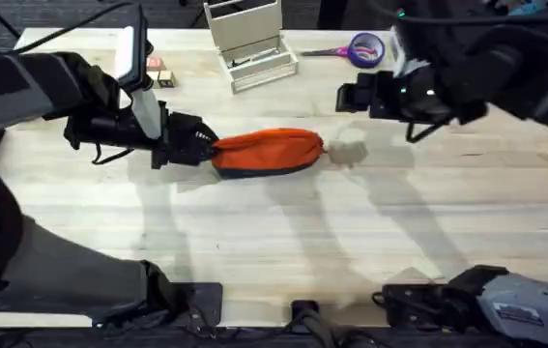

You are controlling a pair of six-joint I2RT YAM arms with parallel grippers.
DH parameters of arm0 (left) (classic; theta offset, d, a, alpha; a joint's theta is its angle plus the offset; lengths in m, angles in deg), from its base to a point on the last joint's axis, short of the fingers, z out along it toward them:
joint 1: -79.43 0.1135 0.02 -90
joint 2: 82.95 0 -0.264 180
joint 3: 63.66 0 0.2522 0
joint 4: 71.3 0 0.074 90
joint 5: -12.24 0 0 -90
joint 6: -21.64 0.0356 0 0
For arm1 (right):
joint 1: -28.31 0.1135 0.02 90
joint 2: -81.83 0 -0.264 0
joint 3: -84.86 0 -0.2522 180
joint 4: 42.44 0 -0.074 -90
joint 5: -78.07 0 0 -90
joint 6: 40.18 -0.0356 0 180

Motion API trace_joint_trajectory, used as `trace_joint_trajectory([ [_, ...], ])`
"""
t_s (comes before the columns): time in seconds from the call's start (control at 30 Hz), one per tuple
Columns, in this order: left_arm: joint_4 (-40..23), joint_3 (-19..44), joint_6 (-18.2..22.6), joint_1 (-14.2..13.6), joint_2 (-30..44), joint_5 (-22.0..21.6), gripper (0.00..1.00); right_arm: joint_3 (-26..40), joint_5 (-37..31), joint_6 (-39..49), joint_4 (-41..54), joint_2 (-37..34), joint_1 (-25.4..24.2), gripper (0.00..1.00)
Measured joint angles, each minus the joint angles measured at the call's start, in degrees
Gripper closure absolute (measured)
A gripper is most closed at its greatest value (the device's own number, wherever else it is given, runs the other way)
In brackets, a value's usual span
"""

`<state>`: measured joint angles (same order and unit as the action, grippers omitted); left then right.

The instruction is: Unzip the bag, pick up the pens from the table one at a time and place them inside, then zip the bag closed.

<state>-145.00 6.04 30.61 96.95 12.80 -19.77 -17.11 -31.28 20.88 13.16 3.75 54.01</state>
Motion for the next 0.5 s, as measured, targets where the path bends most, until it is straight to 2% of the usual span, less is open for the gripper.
trace_joint_trajectory([
  [0.3,0.0,0.0,0.0,0.0,0.0,-0.2,0.945,0.0,-0.4,2.4,3.2,6.7,0.0,0.004],
  [0.33,0.0,0.0,0.2,0.0,0.0,-0.2,0.825,0.0,-0.4,2.5,3.3,7.2,0.0,0.004],
  [0.5,0.0,0.0,-0.1,0.1,0.0,0.2,0.064,0.0,-0.6,2.5,3.6,8.9,0.0,0.003],
])
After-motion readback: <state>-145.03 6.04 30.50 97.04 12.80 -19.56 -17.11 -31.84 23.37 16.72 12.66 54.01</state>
